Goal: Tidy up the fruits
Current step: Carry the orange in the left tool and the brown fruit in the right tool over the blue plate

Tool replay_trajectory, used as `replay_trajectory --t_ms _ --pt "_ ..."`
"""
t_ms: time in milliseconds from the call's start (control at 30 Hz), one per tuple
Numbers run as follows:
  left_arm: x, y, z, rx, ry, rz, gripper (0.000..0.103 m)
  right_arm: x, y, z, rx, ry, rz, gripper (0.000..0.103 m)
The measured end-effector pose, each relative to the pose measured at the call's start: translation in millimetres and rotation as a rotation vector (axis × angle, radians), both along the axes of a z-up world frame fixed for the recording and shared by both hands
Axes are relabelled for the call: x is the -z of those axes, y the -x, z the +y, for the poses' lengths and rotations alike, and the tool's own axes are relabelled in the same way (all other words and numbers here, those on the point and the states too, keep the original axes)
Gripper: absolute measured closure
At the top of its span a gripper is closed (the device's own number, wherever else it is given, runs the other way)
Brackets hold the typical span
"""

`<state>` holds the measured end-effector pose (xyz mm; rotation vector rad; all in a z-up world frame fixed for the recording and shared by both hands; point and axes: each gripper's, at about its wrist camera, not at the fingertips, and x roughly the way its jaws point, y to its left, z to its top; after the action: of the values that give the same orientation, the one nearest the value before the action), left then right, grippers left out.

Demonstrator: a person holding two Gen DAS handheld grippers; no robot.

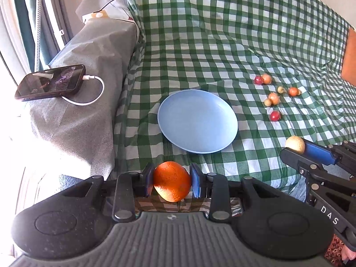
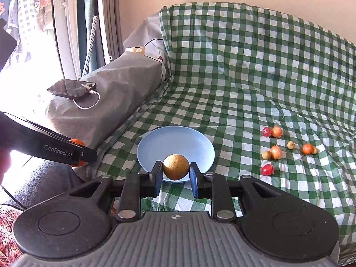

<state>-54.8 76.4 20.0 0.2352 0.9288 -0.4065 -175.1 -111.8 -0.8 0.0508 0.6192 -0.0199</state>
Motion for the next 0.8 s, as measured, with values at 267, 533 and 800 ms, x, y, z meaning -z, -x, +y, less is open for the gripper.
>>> replay_trajectory --t_ms 267,533,800 --pt "3.6 -13.0 0.2 0.000 0.006 0.017 0.065 4.1 -8.8 0.2 -0.007 0.013 0.030 0.076" --pt "9.0 -37.2 -8.4 0.001 0.003 0.036 0.065 11.9 -23.2 -3.4 -0.016 0.017 0.071 0.076" --pt "22.8 -68.3 -31.6 0.017 -0.040 0.054 0.065 28.7 -52.1 -14.5 0.015 -0.012 0.116 0.076"
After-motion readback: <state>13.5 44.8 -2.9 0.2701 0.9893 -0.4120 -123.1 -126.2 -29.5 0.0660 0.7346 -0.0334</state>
